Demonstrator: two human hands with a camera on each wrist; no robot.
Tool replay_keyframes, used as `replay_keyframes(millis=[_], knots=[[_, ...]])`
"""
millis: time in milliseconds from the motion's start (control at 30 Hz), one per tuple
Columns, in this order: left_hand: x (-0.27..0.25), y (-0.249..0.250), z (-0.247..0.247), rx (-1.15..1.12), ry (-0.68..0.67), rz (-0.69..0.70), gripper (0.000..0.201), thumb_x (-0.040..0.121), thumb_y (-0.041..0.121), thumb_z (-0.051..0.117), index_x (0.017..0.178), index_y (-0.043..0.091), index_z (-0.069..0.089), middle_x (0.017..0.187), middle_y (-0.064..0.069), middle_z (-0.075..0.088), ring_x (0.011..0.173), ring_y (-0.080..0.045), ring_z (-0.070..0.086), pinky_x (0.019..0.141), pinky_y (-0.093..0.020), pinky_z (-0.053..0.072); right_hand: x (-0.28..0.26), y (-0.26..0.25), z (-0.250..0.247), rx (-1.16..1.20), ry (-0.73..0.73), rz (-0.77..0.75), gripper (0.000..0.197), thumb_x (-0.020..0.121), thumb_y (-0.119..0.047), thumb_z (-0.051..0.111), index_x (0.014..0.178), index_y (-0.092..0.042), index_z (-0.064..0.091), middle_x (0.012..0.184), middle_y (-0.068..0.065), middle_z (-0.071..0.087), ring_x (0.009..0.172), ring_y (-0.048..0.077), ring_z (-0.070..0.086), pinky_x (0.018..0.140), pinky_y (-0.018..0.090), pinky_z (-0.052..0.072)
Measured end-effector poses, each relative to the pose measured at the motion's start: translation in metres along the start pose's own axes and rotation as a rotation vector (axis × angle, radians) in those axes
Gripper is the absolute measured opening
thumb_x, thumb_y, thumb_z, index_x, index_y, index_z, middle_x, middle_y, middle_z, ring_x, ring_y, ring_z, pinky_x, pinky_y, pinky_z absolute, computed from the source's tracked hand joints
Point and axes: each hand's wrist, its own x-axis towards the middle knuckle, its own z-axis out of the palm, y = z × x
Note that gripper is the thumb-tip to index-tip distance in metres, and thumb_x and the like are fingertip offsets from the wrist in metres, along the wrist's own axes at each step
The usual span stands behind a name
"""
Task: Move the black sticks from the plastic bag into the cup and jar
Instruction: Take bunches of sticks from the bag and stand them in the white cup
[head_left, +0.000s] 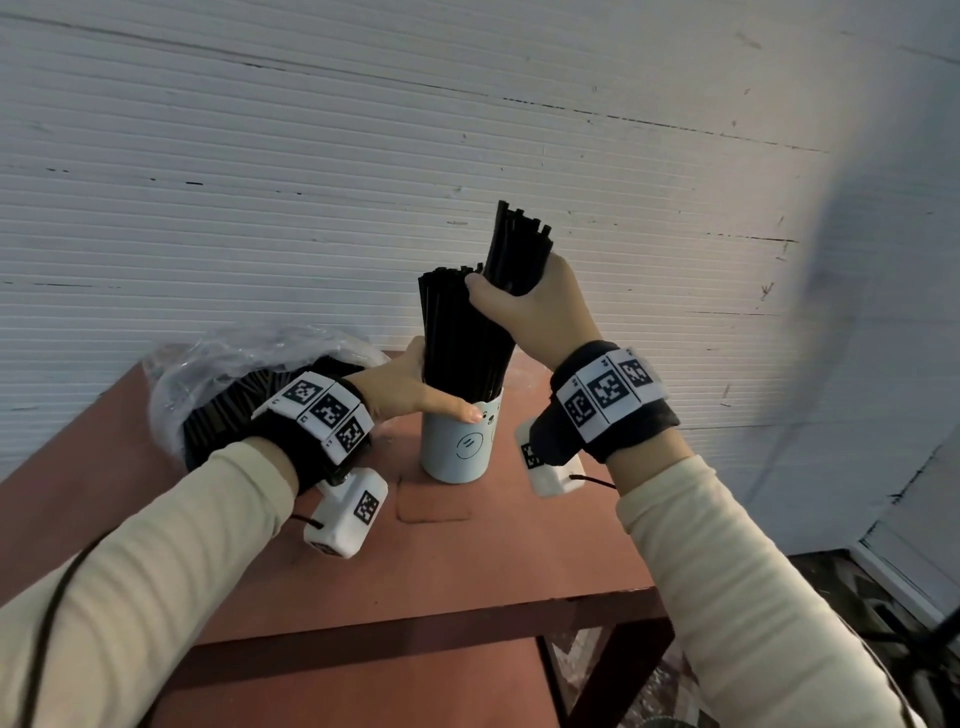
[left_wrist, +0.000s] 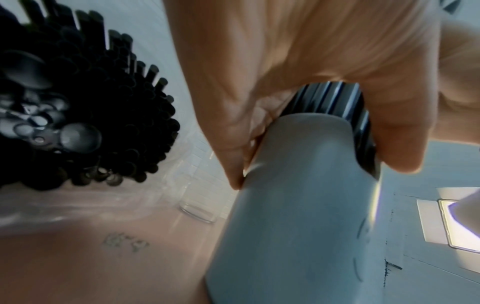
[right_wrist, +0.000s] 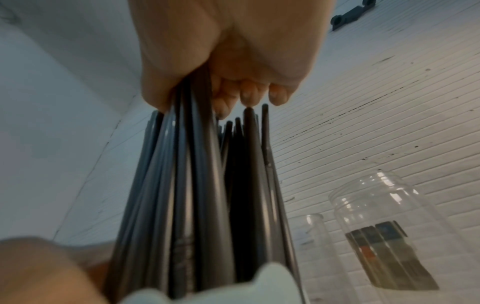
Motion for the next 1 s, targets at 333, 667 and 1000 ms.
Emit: replay_keyframes(millis=[333, 667, 1000], knots=[[-0.005, -0.007, 0.007, 0.039, 0.106, -0.038, 0.106, 0.06, 0.029, 0.088, 0.145, 0.018, 0.025, 0.136, 0.002, 0.05, 0.127, -0.015, 0.048, 0.106, -0.036, 0.041, -0.008, 0.001, -0.005, -0.143, 0.029, 0.032, 0.064, 0.067, -0.074, 0.059, 0.109, -0.026, 0.052, 0.118, -0.007, 0.049, 0.118, 0.016, 0.041, 0.105, 0.045, 0.037], [-0.001, -0.011, 0.007, 0.089, 0.149, -0.063, 0.095, 0.068, 0.02, 0.085, 0.144, 0.014, 0.028, 0.137, -0.004, 0.05, 0.128, -0.021, 0.048, 0.108, -0.042, 0.041, -0.007, -0.007, 0.002, -0.177, 0.26, -0.381, 0.029, 0.093, -0.015, 0.058, 0.12, -0.006, 0.06, 0.122, 0.004, 0.06, 0.106, 0.01, 0.057, 0.088, 0.002, 0.035], [-0.008, -0.002, 0.005, 0.205, 0.134, -0.06, 0.088, 0.062, 0.015, 0.089, 0.134, 0.012, 0.039, 0.12, 0.002, 0.057, 0.112, -0.013, 0.055, 0.098, -0.034, 0.048, -0.017, 0.007, 0.019, -0.187, 0.227, -0.372, 0.038, 0.094, -0.015, 0.057, 0.132, -0.01, 0.055, 0.124, 0.004, 0.063, 0.11, 0.011, 0.058, 0.09, -0.002, 0.032]])
